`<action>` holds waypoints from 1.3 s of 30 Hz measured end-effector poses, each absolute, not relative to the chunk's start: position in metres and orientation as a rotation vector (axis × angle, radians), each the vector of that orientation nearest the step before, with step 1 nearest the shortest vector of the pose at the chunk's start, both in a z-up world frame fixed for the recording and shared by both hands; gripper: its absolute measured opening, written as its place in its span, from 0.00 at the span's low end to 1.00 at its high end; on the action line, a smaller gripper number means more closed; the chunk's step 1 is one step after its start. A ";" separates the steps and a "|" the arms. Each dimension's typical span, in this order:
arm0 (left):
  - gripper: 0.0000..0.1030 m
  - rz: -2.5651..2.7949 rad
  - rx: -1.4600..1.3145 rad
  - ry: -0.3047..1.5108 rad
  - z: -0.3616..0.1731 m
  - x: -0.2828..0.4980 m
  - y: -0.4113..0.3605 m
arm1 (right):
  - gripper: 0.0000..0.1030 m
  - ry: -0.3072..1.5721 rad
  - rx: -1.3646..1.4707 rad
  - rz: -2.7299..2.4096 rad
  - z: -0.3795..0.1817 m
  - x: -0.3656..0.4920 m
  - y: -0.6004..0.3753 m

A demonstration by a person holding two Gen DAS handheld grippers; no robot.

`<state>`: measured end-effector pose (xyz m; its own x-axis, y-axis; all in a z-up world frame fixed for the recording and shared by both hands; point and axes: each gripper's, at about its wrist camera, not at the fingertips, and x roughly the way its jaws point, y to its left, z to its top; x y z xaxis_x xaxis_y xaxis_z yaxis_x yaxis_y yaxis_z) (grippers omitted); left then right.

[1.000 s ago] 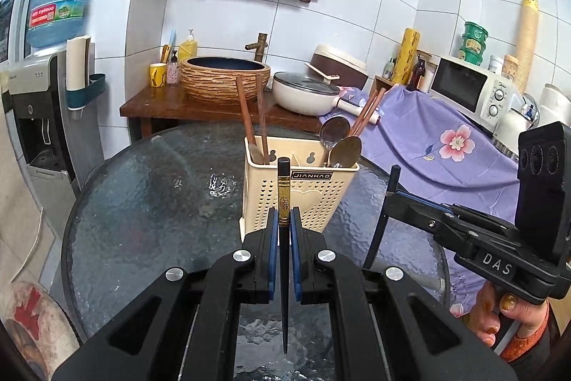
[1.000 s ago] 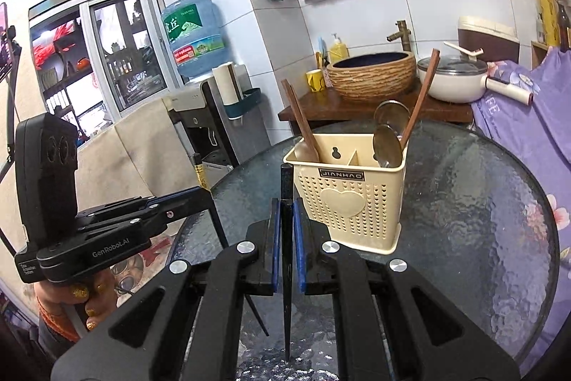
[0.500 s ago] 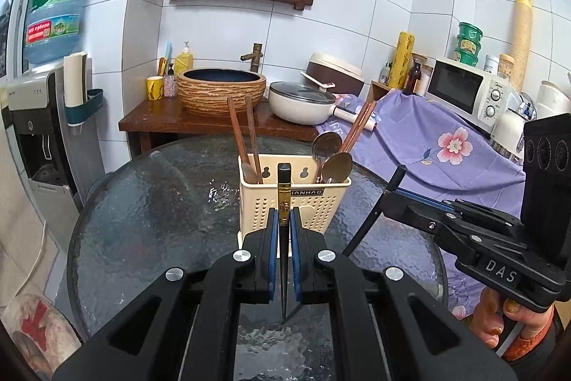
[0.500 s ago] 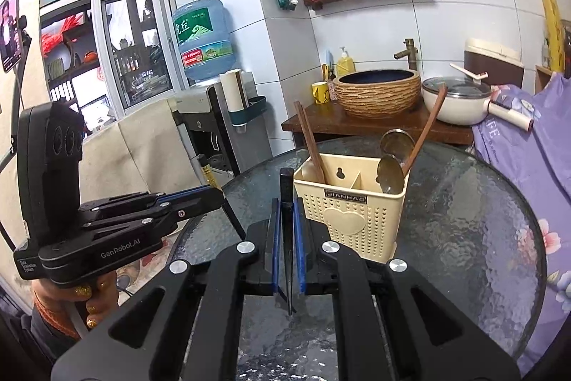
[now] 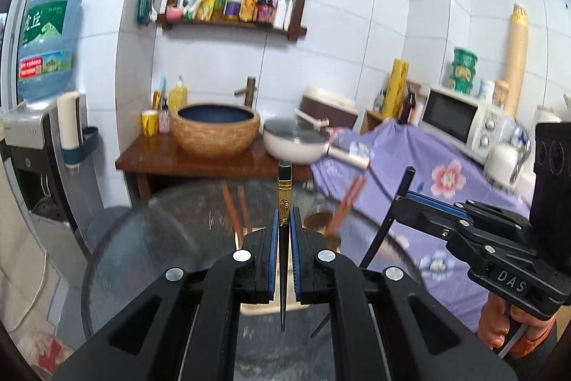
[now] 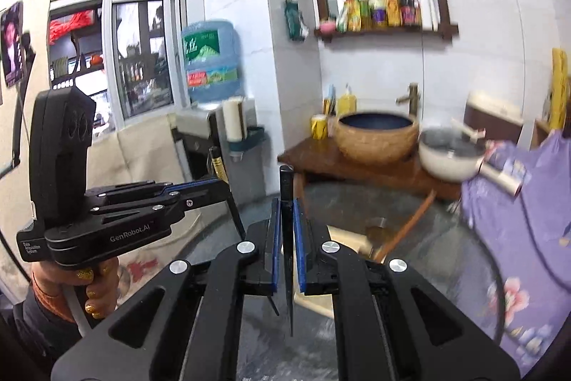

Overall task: Organize utensils
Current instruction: 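Lift both black chopsticks and carry them above the cream basket, then lower the chopsticks into the basket and open both grippers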

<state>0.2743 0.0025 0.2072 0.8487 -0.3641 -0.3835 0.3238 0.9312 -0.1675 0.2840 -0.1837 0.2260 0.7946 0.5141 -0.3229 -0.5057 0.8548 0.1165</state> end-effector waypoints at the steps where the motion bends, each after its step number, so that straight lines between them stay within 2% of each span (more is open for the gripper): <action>1: 0.07 -0.361 -0.106 0.414 0.214 0.277 0.003 | 0.08 0.338 0.027 0.541 0.238 0.288 -0.185; 7: 0.07 -0.301 -0.131 0.367 0.253 0.313 -0.005 | 0.08 0.246 0.009 0.451 0.280 0.318 -0.182; 13: 0.07 -0.248 -0.159 0.371 0.243 0.346 -0.011 | 0.08 0.181 -0.014 0.364 0.269 0.344 -0.178; 27: 0.07 -0.237 -0.115 0.503 0.150 0.363 -0.019 | 0.08 0.349 0.044 0.360 0.164 0.391 -0.177; 39: 0.07 -0.238 -0.094 0.573 0.111 0.370 -0.020 | 0.08 0.365 0.045 0.346 0.144 0.392 -0.179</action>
<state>0.3704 -0.0203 0.1112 0.8138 -0.2488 -0.5252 0.1966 0.9683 -0.1540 0.3915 -0.1786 0.1442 0.8761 0.3395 -0.3423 -0.3236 0.9404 0.1047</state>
